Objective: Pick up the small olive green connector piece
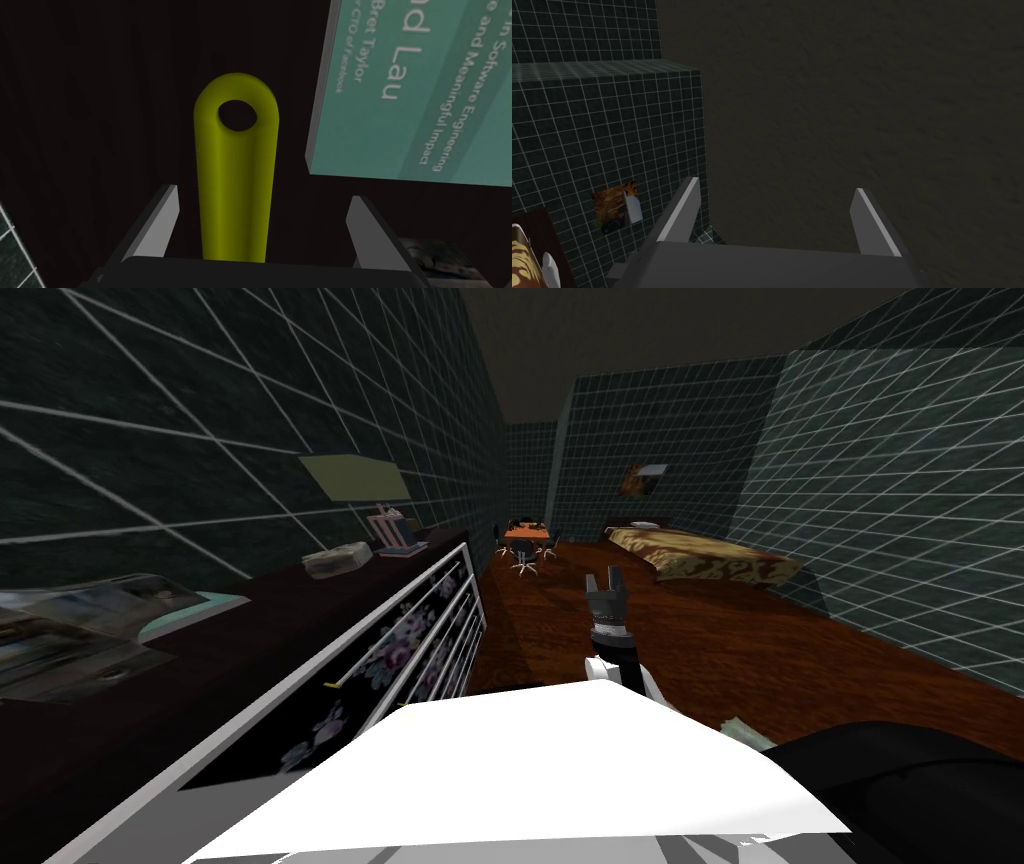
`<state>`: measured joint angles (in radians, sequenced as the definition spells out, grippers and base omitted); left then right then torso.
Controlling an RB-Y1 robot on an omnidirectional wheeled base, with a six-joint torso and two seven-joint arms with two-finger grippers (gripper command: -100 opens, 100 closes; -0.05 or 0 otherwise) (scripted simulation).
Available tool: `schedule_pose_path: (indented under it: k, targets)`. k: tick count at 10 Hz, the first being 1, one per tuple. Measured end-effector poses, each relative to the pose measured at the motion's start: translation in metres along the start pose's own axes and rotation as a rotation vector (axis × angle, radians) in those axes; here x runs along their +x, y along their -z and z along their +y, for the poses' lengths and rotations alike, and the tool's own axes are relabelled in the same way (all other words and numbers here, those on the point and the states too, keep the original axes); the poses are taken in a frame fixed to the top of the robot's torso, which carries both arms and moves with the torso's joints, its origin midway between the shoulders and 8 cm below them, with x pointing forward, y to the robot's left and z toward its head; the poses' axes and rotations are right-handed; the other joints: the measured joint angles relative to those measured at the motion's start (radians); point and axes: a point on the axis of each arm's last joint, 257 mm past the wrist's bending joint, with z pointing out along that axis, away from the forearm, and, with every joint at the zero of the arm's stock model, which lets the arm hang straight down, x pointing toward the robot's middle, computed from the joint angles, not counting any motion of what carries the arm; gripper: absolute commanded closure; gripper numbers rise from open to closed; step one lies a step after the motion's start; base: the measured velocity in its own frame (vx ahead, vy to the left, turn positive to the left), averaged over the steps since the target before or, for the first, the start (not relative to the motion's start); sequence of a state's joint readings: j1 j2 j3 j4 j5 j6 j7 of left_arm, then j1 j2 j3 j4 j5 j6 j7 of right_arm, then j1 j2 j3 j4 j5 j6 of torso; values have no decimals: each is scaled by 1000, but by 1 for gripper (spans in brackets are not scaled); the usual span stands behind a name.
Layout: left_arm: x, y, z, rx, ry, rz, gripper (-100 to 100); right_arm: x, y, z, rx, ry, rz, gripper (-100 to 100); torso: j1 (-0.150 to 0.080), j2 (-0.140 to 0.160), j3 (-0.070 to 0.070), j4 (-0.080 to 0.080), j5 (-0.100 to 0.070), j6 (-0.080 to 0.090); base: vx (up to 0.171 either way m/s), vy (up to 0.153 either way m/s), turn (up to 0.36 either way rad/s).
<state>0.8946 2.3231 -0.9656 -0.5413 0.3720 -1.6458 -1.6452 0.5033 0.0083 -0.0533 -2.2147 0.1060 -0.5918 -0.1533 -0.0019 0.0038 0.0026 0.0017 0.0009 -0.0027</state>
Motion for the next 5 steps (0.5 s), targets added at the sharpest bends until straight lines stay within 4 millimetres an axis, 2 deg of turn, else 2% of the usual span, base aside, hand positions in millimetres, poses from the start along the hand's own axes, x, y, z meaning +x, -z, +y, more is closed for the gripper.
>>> schedule_pose_path:
  k: [1,5]
  targets:
    - [1,-1,-1,0,1,3,100,0,0,0,0,0,0,0,0,-1,0,0,0,-1,0,0,0]
    - [1,-1,-1,0,2,3,100,0,0,0,0,0,0,0,0,-4,-2,-1,0,0,0,0,0]
